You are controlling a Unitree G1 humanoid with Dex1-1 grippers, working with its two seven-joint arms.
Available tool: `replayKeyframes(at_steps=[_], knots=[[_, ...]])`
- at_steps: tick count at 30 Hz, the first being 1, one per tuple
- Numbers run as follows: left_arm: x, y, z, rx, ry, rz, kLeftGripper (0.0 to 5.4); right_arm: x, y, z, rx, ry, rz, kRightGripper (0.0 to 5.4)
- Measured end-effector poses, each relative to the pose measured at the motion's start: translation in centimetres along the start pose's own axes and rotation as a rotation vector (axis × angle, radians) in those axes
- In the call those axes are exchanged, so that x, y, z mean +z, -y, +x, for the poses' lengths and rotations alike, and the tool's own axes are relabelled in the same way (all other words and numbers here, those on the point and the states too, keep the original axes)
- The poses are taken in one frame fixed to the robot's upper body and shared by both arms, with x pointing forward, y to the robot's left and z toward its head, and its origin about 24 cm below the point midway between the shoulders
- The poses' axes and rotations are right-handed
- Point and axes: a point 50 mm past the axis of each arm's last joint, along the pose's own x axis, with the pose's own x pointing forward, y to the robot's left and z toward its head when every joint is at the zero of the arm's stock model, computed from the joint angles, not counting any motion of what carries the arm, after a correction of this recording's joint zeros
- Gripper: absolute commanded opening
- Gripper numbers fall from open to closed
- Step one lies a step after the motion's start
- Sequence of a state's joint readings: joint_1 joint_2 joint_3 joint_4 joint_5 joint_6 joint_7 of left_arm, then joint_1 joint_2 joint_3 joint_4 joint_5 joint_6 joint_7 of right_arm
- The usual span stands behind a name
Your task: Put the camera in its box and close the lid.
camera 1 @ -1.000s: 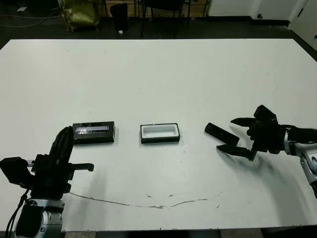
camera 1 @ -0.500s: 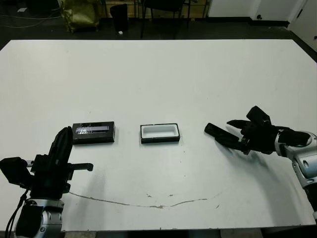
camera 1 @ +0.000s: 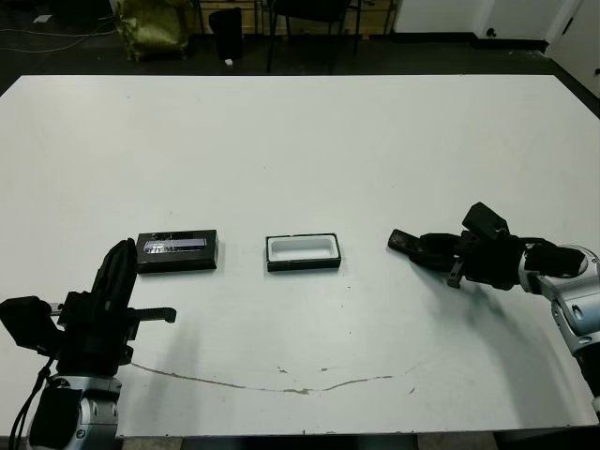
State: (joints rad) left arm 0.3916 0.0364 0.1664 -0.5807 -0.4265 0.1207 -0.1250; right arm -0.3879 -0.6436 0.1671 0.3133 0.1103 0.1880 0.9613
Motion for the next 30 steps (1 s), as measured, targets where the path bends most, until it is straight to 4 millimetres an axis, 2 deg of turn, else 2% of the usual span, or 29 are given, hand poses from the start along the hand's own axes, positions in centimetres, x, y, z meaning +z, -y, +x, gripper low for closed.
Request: replayKeyframes(at_steps=[9, 13, 16, 21, 30], knots=[[-0.1, 0.0, 0.0, 0.000, -0.004, 0.001, 0.00, 0.4, 0.7, -0.3, 0.014, -0.012, 0.009, 0.64], [-0.3, 0.0, 0.0, -0.005, -0.008, 0.000, 0.00, 1.0, 1.8, -0.6, 0.014, -0.008, 0.042, 0.61], [-0.3, 0.0, 0.0, -0.006, -0.008, 0.000, 0.00, 2.8, 3.0, -0.9, -0.005, 0.023, 0.036, 0.60], [-0.3, 0.0, 0.0, -0.005, -0.010, -0.001, 0.00, 7.1, 4.1, -0.9, 0.069, 0.118, -0.037, 0.60], [-0.4, 0.4, -0.2, -0.005, -0.018, 0.012, 0.00, 13.7, 2.6, 1.6, 0.310, 0.176, -0.154, 0.60]])
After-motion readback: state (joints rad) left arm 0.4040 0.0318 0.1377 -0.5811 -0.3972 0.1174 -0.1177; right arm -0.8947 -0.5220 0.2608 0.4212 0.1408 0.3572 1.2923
